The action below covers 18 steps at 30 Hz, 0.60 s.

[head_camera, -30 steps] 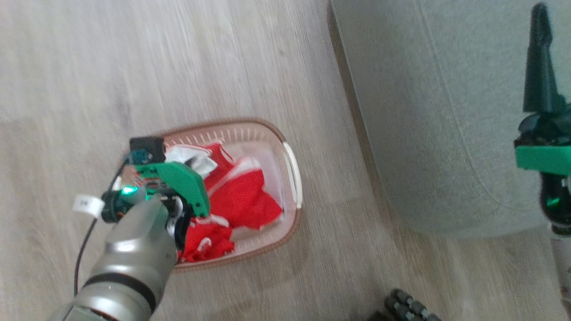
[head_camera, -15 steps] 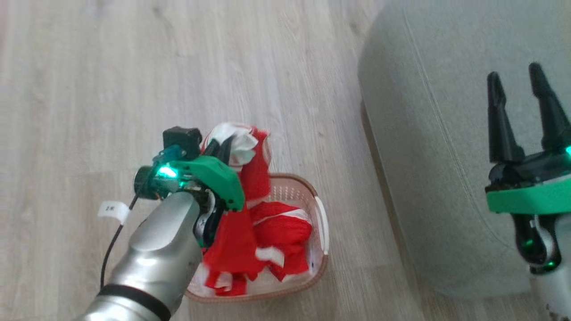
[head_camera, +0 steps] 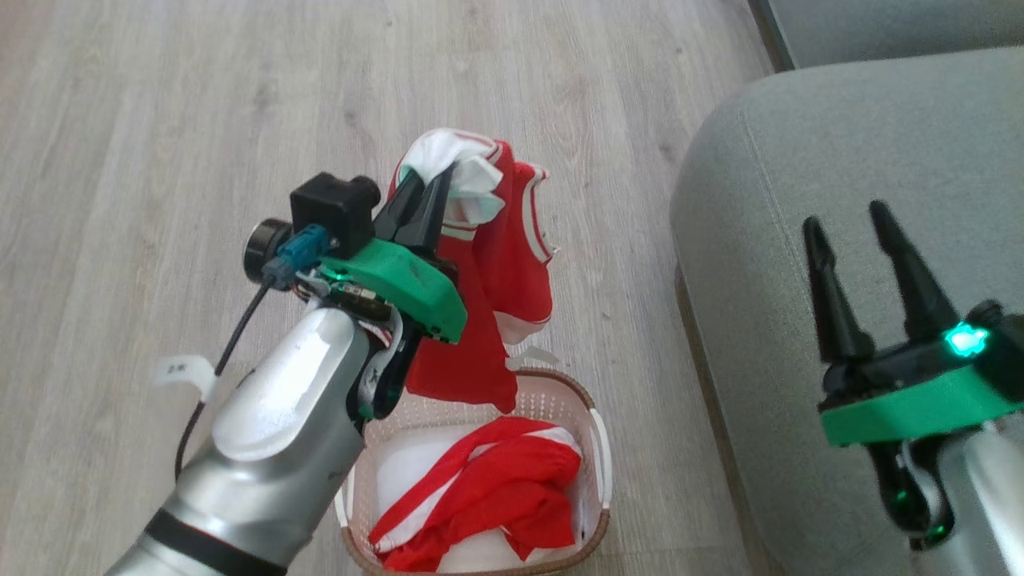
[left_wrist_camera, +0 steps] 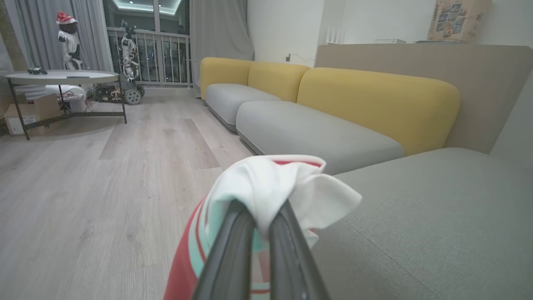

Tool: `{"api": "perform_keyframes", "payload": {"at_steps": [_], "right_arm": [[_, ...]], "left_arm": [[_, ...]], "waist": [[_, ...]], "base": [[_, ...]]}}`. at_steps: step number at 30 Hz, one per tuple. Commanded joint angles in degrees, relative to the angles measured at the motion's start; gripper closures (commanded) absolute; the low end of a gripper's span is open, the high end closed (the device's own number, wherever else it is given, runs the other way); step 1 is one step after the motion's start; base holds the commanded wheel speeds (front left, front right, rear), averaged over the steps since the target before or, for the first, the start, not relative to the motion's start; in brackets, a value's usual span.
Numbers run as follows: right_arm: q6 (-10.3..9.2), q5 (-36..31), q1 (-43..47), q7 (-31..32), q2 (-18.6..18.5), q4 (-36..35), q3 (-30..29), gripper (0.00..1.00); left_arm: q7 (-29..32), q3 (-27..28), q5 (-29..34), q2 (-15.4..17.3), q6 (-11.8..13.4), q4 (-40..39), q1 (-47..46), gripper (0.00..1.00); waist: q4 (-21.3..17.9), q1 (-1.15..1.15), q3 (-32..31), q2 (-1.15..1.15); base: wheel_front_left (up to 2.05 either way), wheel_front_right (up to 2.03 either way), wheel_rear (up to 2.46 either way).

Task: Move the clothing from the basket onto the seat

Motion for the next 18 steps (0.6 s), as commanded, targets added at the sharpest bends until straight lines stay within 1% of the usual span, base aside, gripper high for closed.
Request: {"api": "perform_keyframes", "payload": {"at_steps": [1,8,15,18], "right_arm": [[-0.01,-0.47,-0.05,-0.36,-0.35,-1.41,1.4,0.0],[-0.01,-0.24,1.47,-0.36,-0.84,-0.34,4.84,0.0],[-0.01,0.73,1.25,-0.36,-1.55,0.58,9.82,0.0],[-0.01,1.95,0.2,-0.36,-2.99,1.21,13.83,0.0]], "left_arm": [[0.61,1.9,0.64,1.88,0.52,-3.28,-3.73,1.0],[4.25,1.3,1.33,2.81,1.56,-9.84,-5.95,1.0],[5.81,0.22,1.33,2.86,1.82,-12.17,-5.78,1.0],[5.91,-0.25,1.18,2.68,1.78,-12.63,-5.33,1.0]], "waist": [[0.21,0.0,-0.87,0.0],[0.1,0.0,-2.04,0.0],[0.06,0.0,-2.44,0.0],[0.45,0.0,-2.52,0.0]], "base": [[0.0,0.0,0.0],[0.0,0.0,0.0],[0.0,0.0,0.0],[0.0,0.0,0.0]]}}
